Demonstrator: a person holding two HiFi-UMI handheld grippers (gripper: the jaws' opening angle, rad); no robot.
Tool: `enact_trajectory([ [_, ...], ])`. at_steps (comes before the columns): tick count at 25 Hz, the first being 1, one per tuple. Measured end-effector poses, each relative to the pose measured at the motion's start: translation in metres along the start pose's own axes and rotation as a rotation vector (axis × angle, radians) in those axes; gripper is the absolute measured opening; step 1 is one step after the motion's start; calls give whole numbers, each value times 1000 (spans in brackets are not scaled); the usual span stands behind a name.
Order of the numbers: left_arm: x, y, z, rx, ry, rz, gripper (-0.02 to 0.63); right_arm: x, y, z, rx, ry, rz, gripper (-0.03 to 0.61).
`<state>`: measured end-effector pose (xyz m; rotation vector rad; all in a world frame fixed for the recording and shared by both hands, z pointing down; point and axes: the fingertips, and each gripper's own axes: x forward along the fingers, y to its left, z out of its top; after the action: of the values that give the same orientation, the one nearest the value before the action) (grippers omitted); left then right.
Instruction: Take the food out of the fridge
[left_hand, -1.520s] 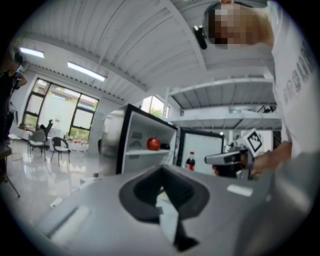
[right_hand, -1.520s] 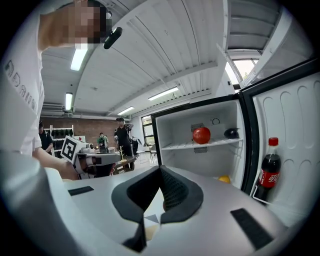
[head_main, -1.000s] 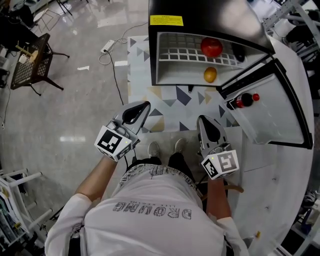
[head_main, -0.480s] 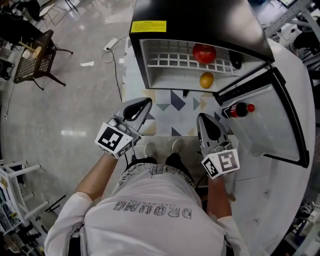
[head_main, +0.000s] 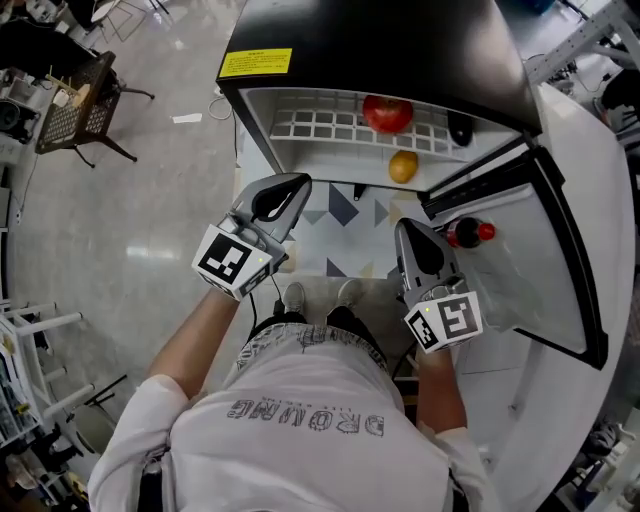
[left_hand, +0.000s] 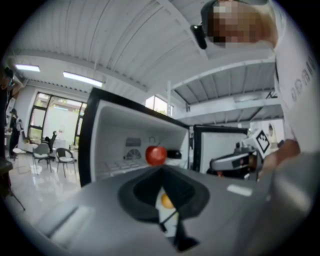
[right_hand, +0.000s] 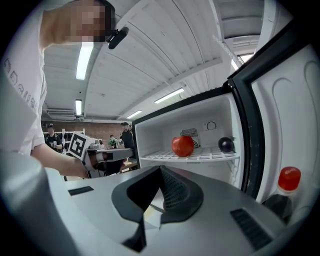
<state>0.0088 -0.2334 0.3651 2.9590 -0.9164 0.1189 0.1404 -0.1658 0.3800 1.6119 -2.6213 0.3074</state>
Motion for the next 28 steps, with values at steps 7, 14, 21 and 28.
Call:
enact_trajectory([
  [7,33,0,16,22,-2,21,10,0,-16,-2,21,-6,24,-7],
  [14,65,3,26,51,1,30,42,1,-28,-7,33,-4,33,-6],
  [21,88,11,30,44,19,33,99,1,-35,-12,46,1,39,-8],
  [28,111,12,34,64,50,8,176,5,-38,-20,57,16,48,-6],
])
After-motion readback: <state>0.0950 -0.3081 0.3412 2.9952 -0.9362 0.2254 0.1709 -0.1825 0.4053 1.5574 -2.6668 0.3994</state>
